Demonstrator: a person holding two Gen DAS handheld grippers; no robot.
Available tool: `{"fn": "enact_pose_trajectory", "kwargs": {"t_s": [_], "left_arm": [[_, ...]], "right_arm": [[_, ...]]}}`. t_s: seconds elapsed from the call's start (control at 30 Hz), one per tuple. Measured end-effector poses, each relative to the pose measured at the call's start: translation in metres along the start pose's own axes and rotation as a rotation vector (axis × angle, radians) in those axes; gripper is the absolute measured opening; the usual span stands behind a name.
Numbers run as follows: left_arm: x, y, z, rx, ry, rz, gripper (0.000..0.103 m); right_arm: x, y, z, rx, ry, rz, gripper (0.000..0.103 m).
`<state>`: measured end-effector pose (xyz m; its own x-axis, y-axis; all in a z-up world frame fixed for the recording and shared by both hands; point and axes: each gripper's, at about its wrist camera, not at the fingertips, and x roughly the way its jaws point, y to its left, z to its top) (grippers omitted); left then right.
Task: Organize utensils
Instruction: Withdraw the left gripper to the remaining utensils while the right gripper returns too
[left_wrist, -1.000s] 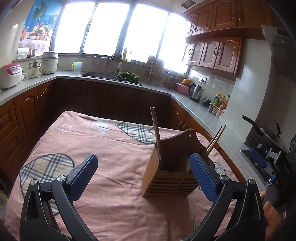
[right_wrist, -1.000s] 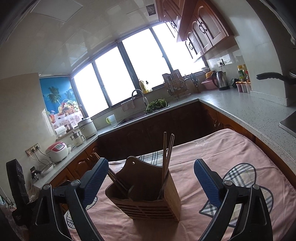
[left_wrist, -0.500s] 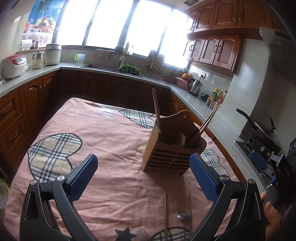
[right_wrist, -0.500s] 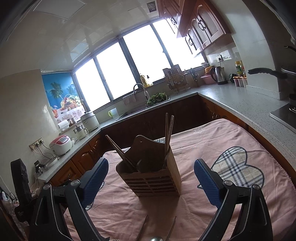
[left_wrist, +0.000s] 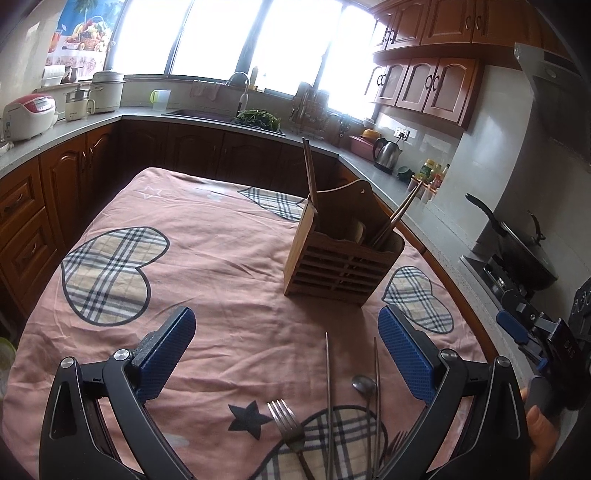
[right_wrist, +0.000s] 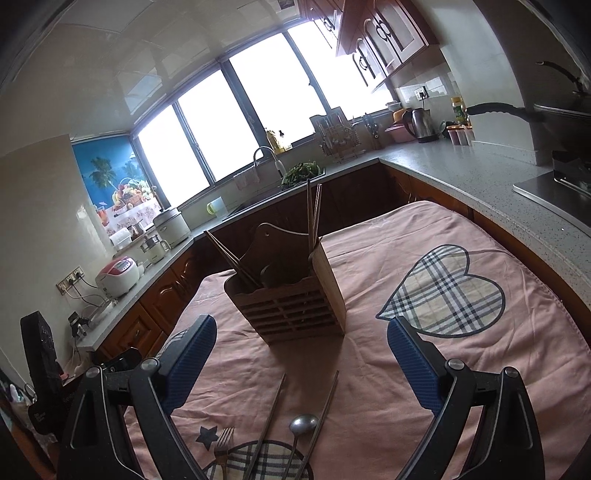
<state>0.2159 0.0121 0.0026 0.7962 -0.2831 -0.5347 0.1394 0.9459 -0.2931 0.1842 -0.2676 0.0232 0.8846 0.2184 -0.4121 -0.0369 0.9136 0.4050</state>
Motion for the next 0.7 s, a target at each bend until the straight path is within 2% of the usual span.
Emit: {"fn": "enact_pose_trajectory", "kwargs": {"t_s": [0.37,0.7], "left_arm": [[-0.005,0.005,-0.021,-0.003,0.041,0.02,0.101],[0.012,-0.001,-0.033,0.044,0.12,0.043,0.101]], "right_arm": [[-0.006,-0.001,-0.025,0.003,0.055,0.0,0.095],[0.006,-0.004,-0.044,-0.008,0.128,-0.02,0.095]]}}
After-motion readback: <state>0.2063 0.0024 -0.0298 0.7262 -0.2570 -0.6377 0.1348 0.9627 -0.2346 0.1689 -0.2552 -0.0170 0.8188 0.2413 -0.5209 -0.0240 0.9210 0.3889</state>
